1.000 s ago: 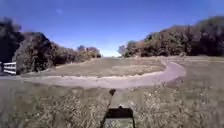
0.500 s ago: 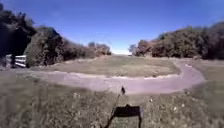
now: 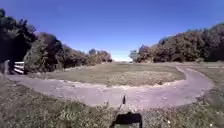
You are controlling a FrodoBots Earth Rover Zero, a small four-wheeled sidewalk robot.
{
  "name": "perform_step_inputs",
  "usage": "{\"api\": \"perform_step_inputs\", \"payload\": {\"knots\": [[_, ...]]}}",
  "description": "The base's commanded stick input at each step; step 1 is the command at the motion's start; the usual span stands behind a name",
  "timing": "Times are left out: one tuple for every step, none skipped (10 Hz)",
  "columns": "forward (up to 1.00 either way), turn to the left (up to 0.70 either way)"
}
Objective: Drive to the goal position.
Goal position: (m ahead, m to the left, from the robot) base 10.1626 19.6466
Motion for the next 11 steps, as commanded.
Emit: {"api": "perform_step_inputs", "payload": {"knots": [[1.0,0.0],[1.0,0.02],[1.0,0.0],[1.0,0.0],[1.0,0.0],[1.0,0.0],[1.0,0.0],[0.66,0.0],[0.0,0.0],[0.0,0.0],[0.0,0.0]]}}
